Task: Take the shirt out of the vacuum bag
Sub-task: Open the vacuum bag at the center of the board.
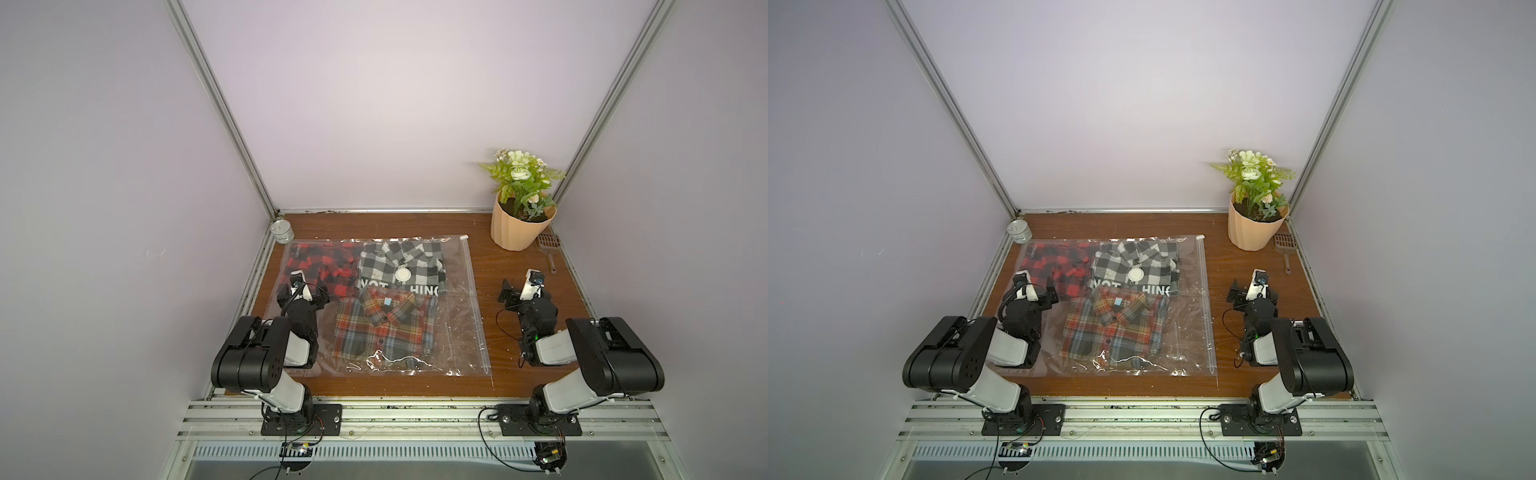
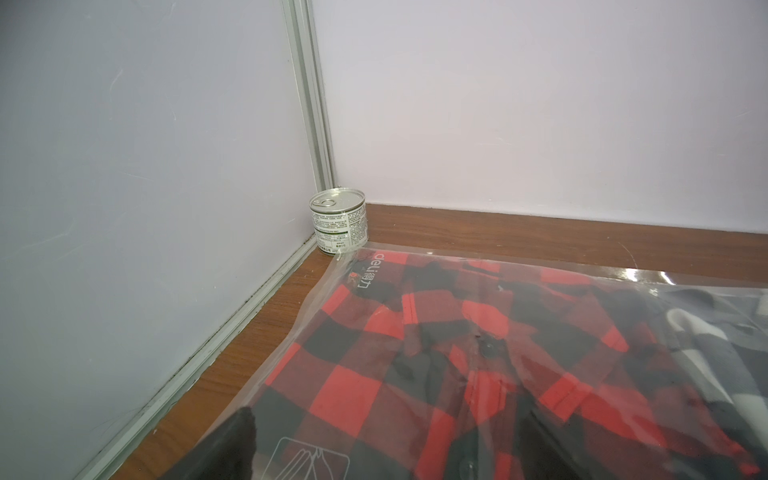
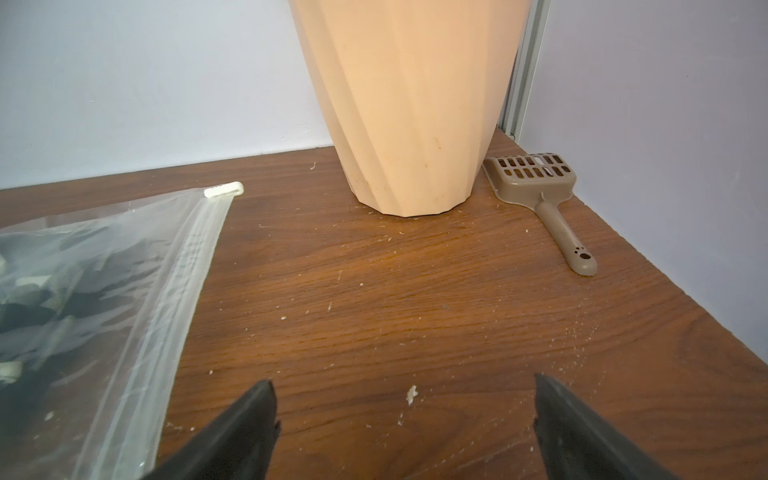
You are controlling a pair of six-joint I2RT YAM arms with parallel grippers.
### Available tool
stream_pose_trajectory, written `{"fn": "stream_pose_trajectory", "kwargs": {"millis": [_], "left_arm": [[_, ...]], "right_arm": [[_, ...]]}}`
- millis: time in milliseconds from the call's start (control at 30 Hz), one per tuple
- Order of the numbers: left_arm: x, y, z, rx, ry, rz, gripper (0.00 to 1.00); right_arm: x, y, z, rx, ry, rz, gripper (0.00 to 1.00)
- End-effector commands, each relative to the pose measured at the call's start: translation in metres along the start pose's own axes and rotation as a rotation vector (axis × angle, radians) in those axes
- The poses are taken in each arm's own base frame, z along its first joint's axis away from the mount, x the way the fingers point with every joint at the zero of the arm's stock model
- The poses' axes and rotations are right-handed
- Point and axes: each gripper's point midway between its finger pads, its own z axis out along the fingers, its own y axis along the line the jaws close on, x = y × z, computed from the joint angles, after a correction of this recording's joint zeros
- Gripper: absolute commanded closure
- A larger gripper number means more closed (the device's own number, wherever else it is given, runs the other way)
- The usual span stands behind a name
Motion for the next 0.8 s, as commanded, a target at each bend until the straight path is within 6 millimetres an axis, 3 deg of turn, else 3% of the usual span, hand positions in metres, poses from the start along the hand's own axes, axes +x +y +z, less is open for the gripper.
{"fn": "stream_pose_trajectory", "kwargs": {"millis": [0,133,200,300,400,433,567,667,767], "left_arm": [[-0.014,-0.004,0.002,0.01,-0.048,-0.007,0.0],[-0.023,-0.011,-0.001,0.054,-0.069,0.01,0.0],[-0.042,-0.019,-0.004,0.062,-0.07,0.053,0.0],[-0.092,-0.009,-0.021,0.006,-0.186,-0.09,0.0],[-0.141,-0.016,-0.032,0.047,-0.223,-0.273,0.0],[-0.149,-0.023,-0.033,0.07,-0.189,-0.297,0.0],[-0.176,-0.079,-0.049,0.245,-0.056,-0.332,0.0],[-0.171,-0.133,-0.062,0.374,0.1,-0.257,0.0],[-0.148,-0.18,-0.077,0.462,0.262,-0.19,0.01]], "right_arm": [[-0.016,0.004,0.002,-0.012,-0.057,0.001,0.01],[-0.02,0.004,0.0,-0.019,-0.071,0.004,0.02],[-0.04,-0.001,-0.012,0.018,-0.112,0.008,0.06],[-0.068,-0.025,-0.024,0.142,-0.098,0.133,0.04],[-0.086,-0.012,-0.037,0.052,-0.053,0.161,0.05],[-0.088,-0.013,-0.042,0.05,-0.041,0.197,0.04],[-0.083,0.023,-0.055,-0.16,0.056,0.287,0.01],[-0.064,0.063,-0.053,-0.357,0.246,0.328,0.01],[-0.042,0.089,-0.048,-0.472,0.412,0.377,0.03]]}}
